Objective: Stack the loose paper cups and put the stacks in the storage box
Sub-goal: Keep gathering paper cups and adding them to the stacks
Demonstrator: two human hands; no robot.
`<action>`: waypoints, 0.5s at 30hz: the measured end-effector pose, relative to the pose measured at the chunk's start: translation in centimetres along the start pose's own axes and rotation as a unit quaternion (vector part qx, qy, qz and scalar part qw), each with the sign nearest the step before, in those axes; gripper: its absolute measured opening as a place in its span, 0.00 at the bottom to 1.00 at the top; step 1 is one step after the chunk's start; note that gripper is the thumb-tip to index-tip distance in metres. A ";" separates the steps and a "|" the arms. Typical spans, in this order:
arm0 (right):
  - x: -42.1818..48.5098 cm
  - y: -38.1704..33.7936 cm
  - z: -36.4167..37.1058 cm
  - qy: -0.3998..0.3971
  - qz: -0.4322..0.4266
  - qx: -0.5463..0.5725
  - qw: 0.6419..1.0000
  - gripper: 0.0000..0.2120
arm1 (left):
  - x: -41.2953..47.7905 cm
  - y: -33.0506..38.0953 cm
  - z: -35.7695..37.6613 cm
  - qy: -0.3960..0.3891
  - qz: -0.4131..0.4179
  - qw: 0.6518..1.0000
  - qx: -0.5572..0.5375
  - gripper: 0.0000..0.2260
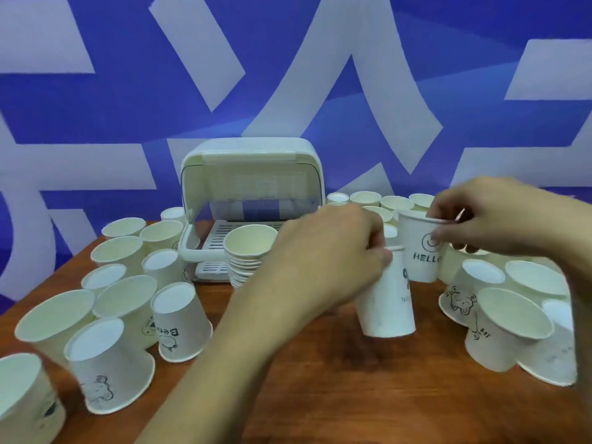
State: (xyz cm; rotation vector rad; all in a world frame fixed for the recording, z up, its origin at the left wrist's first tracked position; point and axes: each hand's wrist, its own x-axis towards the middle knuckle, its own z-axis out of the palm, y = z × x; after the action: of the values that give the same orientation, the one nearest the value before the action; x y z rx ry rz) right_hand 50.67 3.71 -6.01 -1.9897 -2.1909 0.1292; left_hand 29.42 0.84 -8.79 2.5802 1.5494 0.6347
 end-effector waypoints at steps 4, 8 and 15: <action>-0.6 -2.8 0.1 0.194 -0.088 0.075 0.974 0.01 | -0.7 -2.5 -3.3 0.095 -0.001 0.993 -0.070 0.08; 0.6 -5.7 2.3 0.310 -0.215 0.174 0.910 0.05 | -1.9 -4.6 -6.2 0.187 -0.019 0.981 -0.049 0.04; 1.9 -8.2 4.1 0.316 -0.267 0.239 0.878 0.06 | -3.6 -7.7 -8.4 0.226 -0.053 0.972 0.045 0.04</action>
State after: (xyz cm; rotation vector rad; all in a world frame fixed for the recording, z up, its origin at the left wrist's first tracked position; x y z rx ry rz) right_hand 41.71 4.98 -8.40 -0.9334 -1.9173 -0.0516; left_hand 18.33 0.23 -4.32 2.5095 1.8609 1.2362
